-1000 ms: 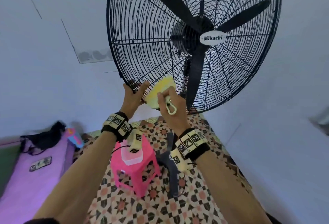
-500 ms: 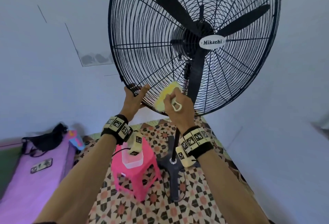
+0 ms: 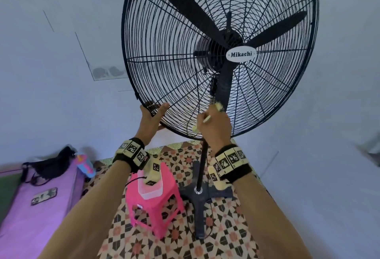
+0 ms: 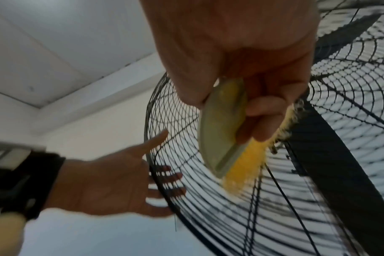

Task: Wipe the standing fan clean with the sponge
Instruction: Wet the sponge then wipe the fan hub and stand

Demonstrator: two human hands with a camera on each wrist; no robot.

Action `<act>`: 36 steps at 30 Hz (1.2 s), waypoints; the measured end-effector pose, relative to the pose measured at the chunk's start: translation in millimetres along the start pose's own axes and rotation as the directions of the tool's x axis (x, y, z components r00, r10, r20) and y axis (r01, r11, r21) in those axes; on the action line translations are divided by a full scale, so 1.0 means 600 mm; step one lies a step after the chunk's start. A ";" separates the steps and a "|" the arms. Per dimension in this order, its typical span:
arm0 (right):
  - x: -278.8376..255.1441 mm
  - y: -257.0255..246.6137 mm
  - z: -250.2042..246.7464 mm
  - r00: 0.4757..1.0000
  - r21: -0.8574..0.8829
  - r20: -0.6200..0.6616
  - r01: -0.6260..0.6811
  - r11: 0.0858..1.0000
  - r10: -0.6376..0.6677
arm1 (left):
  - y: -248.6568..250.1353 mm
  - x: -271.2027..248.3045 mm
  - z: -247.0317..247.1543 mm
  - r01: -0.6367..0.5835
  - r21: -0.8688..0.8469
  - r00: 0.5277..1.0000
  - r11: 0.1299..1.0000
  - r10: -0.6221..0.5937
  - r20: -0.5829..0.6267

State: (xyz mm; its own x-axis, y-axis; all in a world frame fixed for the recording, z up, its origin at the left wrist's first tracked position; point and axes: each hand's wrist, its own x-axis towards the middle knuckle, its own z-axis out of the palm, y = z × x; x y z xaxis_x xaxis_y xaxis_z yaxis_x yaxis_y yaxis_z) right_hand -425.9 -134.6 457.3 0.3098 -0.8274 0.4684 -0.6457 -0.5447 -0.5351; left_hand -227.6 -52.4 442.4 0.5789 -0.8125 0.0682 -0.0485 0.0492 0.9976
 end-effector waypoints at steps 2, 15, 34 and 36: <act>0.008 -0.014 -0.020 0.997 0.173 -0.014 0.077 0.982 -0.075 | -0.001 -0.001 0.004 -0.005 0.007 1.000 1.000 0.005 -0.008; 0.019 -0.020 -0.056 0.983 0.421 -0.131 0.174 0.890 -0.130 | -0.015 -0.015 0.049 0.000 0.122 0.980 0.993 0.024 -0.200; 0.040 0.015 -0.051 0.997 0.076 -0.030 -0.072 0.995 0.074 | -0.005 -0.015 0.065 0.171 0.117 0.982 0.978 -0.159 -0.106; 0.051 0.018 -0.063 0.997 0.131 -0.032 -0.064 0.989 0.069 | -0.005 -0.018 0.066 0.161 0.115 0.984 0.980 -0.149 -0.100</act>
State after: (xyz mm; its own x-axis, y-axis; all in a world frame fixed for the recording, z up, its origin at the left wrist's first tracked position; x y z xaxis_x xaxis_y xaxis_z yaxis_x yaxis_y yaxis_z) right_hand -449.7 -160.5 492.6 0.2416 -0.8583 0.4527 -0.5670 -0.5035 -0.6519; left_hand -265.8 -66.7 438.4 0.6579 -0.7487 -0.0809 -0.0479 -0.1489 0.9877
